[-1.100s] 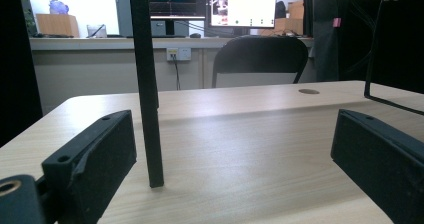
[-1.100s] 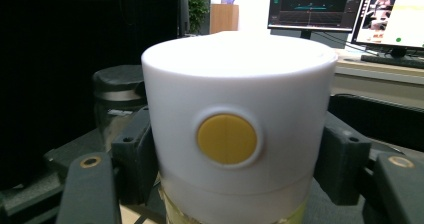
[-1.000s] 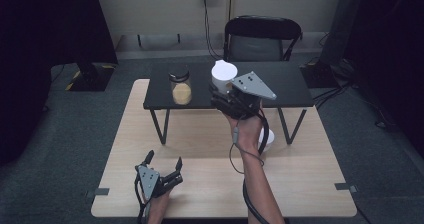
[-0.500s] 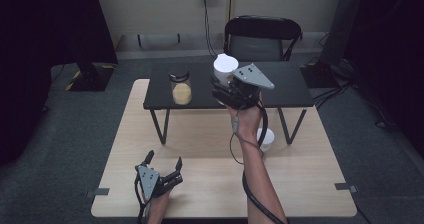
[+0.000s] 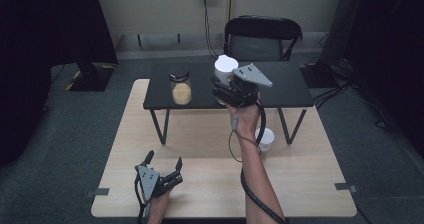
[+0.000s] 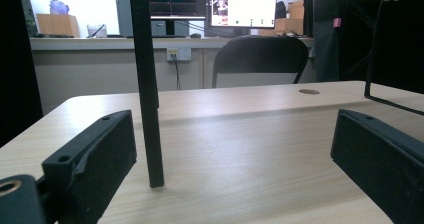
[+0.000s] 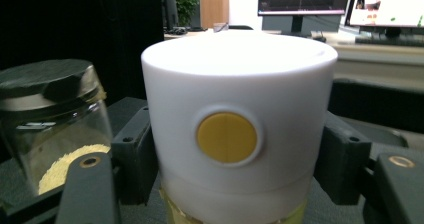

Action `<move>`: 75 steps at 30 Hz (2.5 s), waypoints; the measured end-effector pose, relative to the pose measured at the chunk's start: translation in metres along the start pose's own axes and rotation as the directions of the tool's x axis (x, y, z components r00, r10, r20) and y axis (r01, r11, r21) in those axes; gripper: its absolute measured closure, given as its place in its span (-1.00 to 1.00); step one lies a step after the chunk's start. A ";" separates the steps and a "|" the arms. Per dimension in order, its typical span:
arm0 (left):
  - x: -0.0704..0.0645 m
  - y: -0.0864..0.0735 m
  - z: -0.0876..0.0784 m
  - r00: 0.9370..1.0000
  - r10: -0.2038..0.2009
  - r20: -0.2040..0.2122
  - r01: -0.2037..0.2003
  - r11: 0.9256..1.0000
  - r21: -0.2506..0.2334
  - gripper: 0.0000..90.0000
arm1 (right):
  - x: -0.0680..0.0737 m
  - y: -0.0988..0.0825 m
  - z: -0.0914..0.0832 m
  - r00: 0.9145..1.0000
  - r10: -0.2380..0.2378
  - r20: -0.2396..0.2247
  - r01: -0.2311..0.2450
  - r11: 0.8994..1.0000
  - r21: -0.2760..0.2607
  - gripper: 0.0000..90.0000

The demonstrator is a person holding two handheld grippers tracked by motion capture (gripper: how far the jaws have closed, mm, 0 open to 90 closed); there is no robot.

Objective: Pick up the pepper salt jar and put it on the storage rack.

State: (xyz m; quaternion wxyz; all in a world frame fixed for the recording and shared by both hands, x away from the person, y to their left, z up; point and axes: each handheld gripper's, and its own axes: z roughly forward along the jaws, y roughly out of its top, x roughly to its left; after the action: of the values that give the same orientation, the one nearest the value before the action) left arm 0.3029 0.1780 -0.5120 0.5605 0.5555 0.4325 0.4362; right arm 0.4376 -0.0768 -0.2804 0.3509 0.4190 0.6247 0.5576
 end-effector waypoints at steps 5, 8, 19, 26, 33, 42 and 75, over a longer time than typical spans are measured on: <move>0.000 0.000 0.000 1.000 0.000 -0.002 0.000 1.000 0.000 -0.92 | -0.001 0.001 0.001 1.000 -0.006 -0.007 0.006 1.000 0.005 -0.34; 0.000 0.000 0.000 1.000 0.000 -0.001 0.000 1.000 0.000 -0.92 | -0.001 0.000 0.001 1.000 -0.003 -0.008 0.003 1.000 0.001 -0.34; 0.000 0.000 0.000 1.000 0.000 0.000 0.000 1.000 0.001 -0.92 | -0.003 0.001 0.002 1.000 0.012 -0.021 -0.012 1.000 0.008 -0.37; 0.000 0.000 0.000 1.000 0.000 0.002 0.000 1.000 0.001 -0.92 | -0.001 0.000 0.003 1.000 0.004 -0.012 -0.004 1.000 -0.006 -0.52; 0.000 0.000 0.000 1.000 0.002 0.005 -0.002 1.000 0.006 -0.92 | -0.001 0.000 0.001 0.999 0.021 0.032 -0.019 0.998 -0.052 -1.00; 0.000 0.000 0.000 1.000 0.000 0.005 0.000 1.000 0.001 -0.91 | -0.003 0.000 -0.004 0.999 0.029 0.024 -0.027 0.998 -0.065 -1.00; 0.000 0.000 0.000 1.000 0.001 0.003 -0.001 1.000 0.001 -0.91 | 0.002 0.006 -0.045 0.999 -0.023 0.037 0.028 0.987 -0.156 -1.00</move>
State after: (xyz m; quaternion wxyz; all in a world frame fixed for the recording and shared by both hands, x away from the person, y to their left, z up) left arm 0.3030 0.1781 -0.5120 0.5606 0.5566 0.4317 0.4354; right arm 0.3973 -0.0929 -0.2690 0.4008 0.3918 0.5782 0.5930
